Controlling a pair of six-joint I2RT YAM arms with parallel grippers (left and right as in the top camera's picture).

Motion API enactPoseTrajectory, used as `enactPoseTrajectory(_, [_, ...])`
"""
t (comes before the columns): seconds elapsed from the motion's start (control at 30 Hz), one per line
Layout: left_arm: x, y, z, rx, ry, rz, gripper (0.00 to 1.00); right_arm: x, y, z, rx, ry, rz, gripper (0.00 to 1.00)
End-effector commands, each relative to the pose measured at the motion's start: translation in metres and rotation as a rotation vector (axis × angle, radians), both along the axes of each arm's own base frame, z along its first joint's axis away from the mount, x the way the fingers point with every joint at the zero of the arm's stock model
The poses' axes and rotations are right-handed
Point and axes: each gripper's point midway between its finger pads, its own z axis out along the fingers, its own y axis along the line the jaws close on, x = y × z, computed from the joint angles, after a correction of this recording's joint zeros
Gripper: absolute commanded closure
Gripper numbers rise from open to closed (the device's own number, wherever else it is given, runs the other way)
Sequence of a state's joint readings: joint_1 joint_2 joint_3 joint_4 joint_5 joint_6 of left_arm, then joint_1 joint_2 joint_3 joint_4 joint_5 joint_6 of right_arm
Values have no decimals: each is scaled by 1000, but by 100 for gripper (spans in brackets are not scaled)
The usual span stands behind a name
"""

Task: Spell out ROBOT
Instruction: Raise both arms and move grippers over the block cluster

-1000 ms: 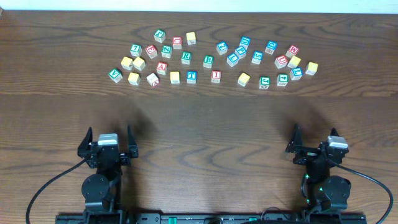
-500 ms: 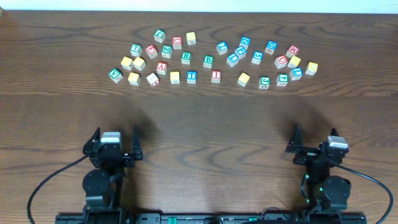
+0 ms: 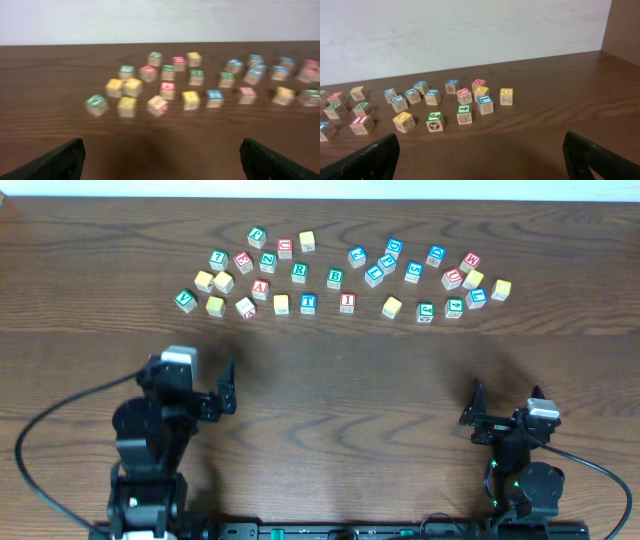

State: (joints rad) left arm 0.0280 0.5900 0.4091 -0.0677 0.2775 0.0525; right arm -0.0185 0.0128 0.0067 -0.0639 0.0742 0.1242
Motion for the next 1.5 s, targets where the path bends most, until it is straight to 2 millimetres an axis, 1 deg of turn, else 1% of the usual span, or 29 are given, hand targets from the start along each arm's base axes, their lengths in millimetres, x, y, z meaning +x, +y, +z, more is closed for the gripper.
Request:
enactPoseTrajectory(0.0, [9, -18, 18, -49, 8, -98, 3, 0, -1, 0, -9, 0, -1, 1])
enactPoseTrajectory(0.13, [18, -21, 22, -60, 33, -121, 2, 0, 2, 4, 43, -20, 15, 1])
enactPoseTrajectory(0.33, [25, -21, 29, -64, 38, -121, 3, 1, 22, 13, 59, -55, 130, 1])
enactPoseTrajectory(0.43, [25, -21, 35, -63, 44, -120, 2, 1, 28, 21, 58, -85, 167, 1])
enactPoseTrajectory(0.57, [23, -21, 47, -63, 51, -120, 2, -1, 43, 35, 58, -98, 255, 1])
enactPoseTrajectory(0.73, [22, -21, 65, -64, 61, -119, 3, 5, 48, 57, 64, -58, 281, 1])
enactPoseTrajectory(0.8, [22, -21, 71, -65, 71, -119, 2, 10, 51, 67, 68, -31, 301, 1])
enactPoseTrajectory(0.93, [24, -21, 77, -66, 115, -119, 3, 26, 64, 83, 72, 49, 378, 1])
enactPoseTrajectory(1.07, [29, -21, 81, -60, 174, -122, 3, 47, 74, 92, 109, 175, 439, 1])
enactPoseTrajectory(1.23, [40, -21, 82, -30, 257, -138, 2, 68, 90, 97, 99, 318, 553, 1])
enactPoseTrajectory(1.47, [58, -20, 75, -10, 423, -159, 3, 102, 93, 88, 159, 549, 571, 1])
